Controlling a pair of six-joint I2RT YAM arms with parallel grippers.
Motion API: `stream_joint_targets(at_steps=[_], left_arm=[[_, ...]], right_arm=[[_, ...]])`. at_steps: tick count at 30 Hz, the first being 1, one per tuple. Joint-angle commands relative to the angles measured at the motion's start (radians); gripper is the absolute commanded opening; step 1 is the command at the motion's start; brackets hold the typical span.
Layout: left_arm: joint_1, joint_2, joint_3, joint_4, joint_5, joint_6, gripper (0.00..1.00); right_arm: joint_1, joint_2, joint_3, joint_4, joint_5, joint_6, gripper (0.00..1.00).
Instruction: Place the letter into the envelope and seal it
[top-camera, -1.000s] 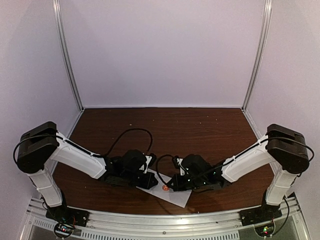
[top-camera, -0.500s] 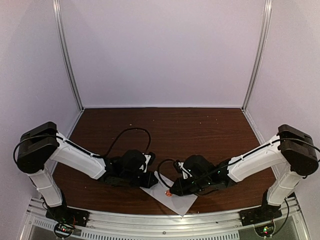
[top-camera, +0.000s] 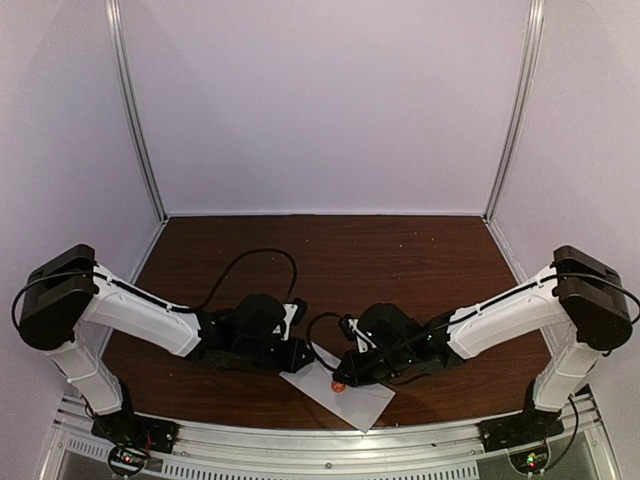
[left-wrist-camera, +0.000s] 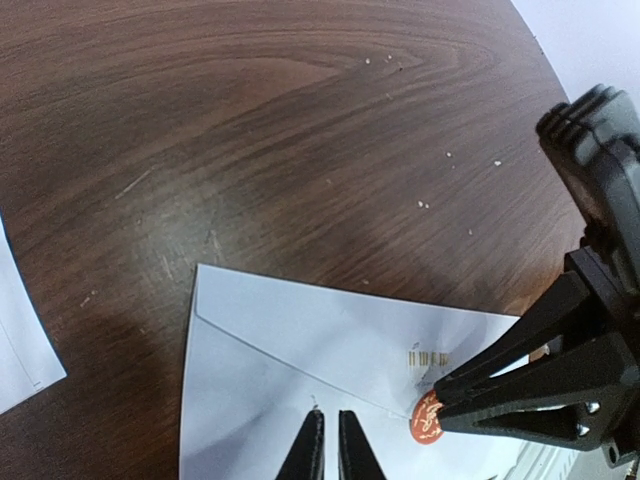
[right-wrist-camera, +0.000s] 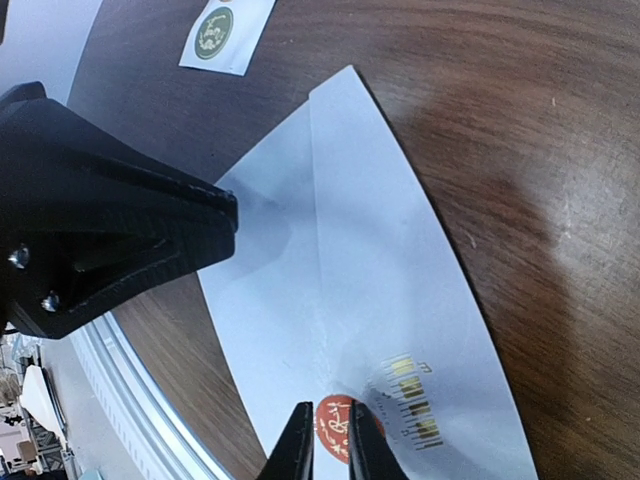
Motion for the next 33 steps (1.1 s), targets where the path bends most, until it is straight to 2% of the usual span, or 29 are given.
stream_joint_targets(at_steps=[1, 16, 29, 31, 33], left_arm=[[0.002, -0.007, -0.001, 0.013, -0.003, 0.024, 0.07], [0.001, 0.071, -0.094, 0.130, 0.033, -0.018, 0.07], [0.001, 0.057, -0.100, 0.106, 0.006, -0.023, 0.07], [0.002, 0.027, -0.075, 0.064, -0.010, -0.011, 0.10], [0.001, -0.027, -0.033, -0.006, -0.039, 0.010, 0.18]], right_arm=[[0.002, 0.037, 0.007, 0.041, 0.001, 0.009, 0.11], [0.005, 0.028, -0.139, 0.113, 0.011, 0.087, 0.09], [0.047, -0.039, -0.203, 0.072, 0.015, 0.114, 0.09], [0.049, -0.084, -0.196, 0.048, 0.026, 0.114, 0.10], [0.049, -0.136, -0.173, 0.002, 0.049, 0.101, 0.16]])
